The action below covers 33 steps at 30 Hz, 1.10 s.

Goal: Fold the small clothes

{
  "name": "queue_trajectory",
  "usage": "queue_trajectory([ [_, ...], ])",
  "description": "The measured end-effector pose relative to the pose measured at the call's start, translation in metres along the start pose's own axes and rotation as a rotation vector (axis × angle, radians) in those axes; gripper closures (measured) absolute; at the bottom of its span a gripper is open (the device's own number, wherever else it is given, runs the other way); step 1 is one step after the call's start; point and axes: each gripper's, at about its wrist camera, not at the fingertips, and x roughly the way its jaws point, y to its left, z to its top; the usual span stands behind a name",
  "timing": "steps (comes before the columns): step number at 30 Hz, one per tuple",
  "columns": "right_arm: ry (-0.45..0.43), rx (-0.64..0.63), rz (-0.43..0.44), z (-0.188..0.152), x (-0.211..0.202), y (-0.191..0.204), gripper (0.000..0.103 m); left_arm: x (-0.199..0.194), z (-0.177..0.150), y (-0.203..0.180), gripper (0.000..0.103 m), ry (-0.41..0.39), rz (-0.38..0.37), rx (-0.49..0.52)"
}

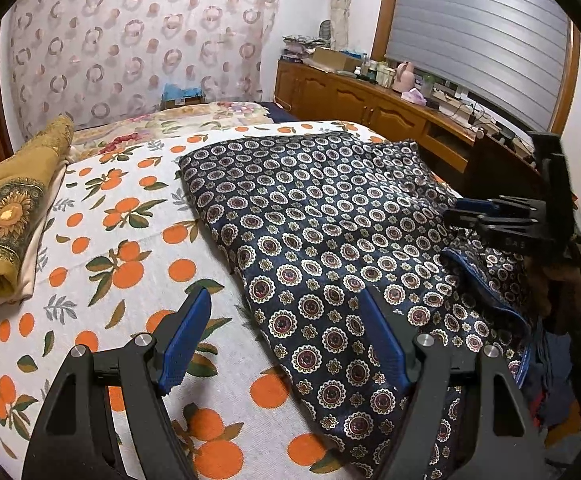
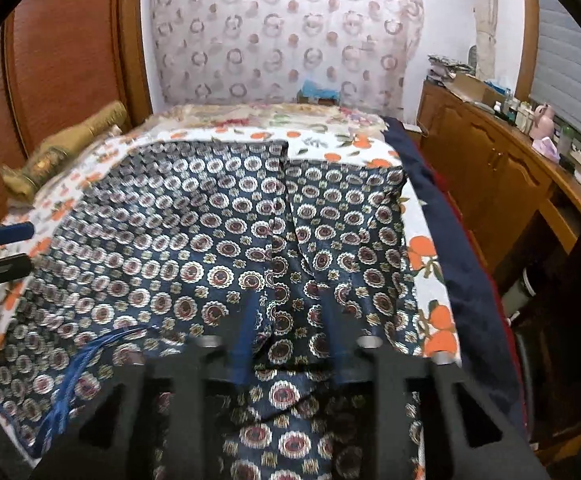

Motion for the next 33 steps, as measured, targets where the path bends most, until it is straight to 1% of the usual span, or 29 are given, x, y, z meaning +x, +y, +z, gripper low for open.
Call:
queue_trajectory([
  [2,0.036,0.007,0.009,0.001,0.012,-0.004,0.056,0.001,-0.001,-0.001,0.026,0.004,-0.003,0.004],
  [3,0.049,0.008,0.019,0.002,0.016,-0.006,0.056,0.001,-0.002,-0.002,0.026,0.005,-0.003,0.003],
  [5,0.053,0.016,0.035,0.003,0.018,-0.01,0.053,0.002,-0.002,-0.002,0.026,0.007,-0.007,0.002],
  [7,0.057,0.042,0.069,0.004,0.018,-0.016,0.052,0.003,-0.003,-0.003,0.026,0.009,-0.007,0.001],
  [11,0.057,0.091,0.132,0.002,0.015,-0.025,0.051,0.004,-0.004,-0.004,0.026,0.012,-0.009,0.003],
  [14,0.065,0.09,0.204,-0.002,0.013,-0.023,0.052,0.006,-0.005,-0.005,0.026,0.021,-0.008,0.003],
  [15,0.067,0.084,0.215,-0.002,0.013,-0.021,0.052,0.007,-0.006,-0.005,0.026,0.024,-0.008,0.002],
  [19,0.062,0.036,0.196,-0.002,0.013,-0.011,0.052,0.008,-0.006,-0.006,0.026,0.027,-0.009,0.002],
  [21,0.058,0.028,0.184,0.0,0.014,-0.009,0.061,0.007,-0.006,-0.006,0.026,0.022,-0.007,0.004],
  [22,0.056,0.019,0.173,0.001,0.015,-0.007,0.074,0.005,-0.006,-0.006,0.026,0.019,-0.009,0.003],
  [23,0.053,0.006,0.165,0.002,0.016,-0.006,0.092,0.004,-0.005,-0.006,0.026,0.015,-0.009,0.002],
  [24,0.045,-0.002,0.162,0.003,0.015,-0.004,0.097,0.003,-0.005,-0.006,0.026,0.01,-0.007,0.001],
  [27,-0.033,-0.04,0.146,0.003,-0.005,0.003,0.099,0.0,-0.004,-0.005,0.026,-0.001,-0.006,-0.002],
  [30,-0.099,-0.043,0.122,-0.002,-0.031,0.007,0.099,-0.002,-0.003,-0.006,0.026,-0.006,-0.009,0.0],
  [33,-0.122,-0.04,0.095,-0.011,-0.051,0.001,0.099,-0.003,-0.002,-0.007,0.026,-0.006,-0.012,0.003],
])
